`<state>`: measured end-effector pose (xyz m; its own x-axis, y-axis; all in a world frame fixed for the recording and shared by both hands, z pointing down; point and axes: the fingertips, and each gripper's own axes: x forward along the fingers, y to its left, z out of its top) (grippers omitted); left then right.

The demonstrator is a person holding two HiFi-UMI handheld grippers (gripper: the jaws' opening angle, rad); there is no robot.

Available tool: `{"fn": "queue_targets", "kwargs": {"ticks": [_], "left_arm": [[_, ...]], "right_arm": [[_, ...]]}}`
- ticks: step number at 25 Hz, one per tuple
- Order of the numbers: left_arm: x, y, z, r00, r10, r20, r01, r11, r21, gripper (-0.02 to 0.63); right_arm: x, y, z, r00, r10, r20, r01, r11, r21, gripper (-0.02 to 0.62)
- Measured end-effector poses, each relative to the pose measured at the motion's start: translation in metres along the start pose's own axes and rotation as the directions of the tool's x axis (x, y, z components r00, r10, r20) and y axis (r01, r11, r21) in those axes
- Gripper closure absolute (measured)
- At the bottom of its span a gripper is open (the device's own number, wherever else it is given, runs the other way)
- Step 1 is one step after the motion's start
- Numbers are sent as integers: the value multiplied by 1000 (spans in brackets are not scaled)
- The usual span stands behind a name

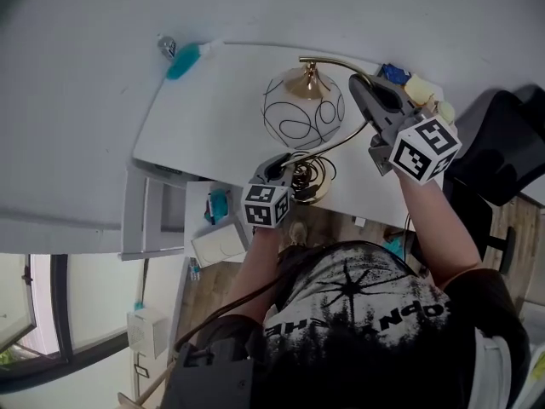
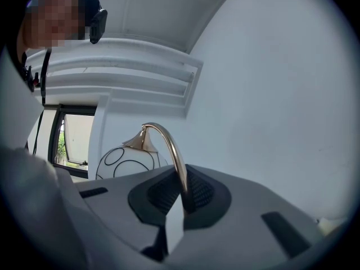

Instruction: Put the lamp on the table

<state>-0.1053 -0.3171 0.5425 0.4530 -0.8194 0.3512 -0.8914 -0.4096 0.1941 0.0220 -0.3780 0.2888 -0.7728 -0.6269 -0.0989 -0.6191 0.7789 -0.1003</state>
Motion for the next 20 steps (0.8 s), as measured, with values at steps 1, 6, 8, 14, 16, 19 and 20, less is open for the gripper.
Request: {"fn": "queue_targets", "kwargs": {"ticks": [1,6,8,14,16,19,20], "left_arm": [[4,5,1,1000,-5,0,5,1000,5,591],[28,32,11,999,-43,-12,43,999,15,590],[39,40,13,998,-61,-17,61,998,16,591],[63,59,16,993,-117,-26,118,993,18,591],[71,66,16,991,-129,-30,129,991,20,591],[83,78,17,988,-147,-35,149,988,31,591],[87,83,17,987,-157,-35,158,987,36,590]], "right_arm": [[5,-3,-2,1000,-7,1,7,1000,-1,578],[33,-20,-10,998,-54,-30,53,998,-15,578],[42,-28,-13,996,-74,-39,74,997,-18,578],[65,-44,-22,991,-120,-50,119,992,-32,578],[71,-49,-26,990,-132,-56,130,991,-35,578],[82,-57,-34,986,-152,-70,150,988,-36,578],[87,-59,-37,984,-158,-76,156,987,-37,578]]}}
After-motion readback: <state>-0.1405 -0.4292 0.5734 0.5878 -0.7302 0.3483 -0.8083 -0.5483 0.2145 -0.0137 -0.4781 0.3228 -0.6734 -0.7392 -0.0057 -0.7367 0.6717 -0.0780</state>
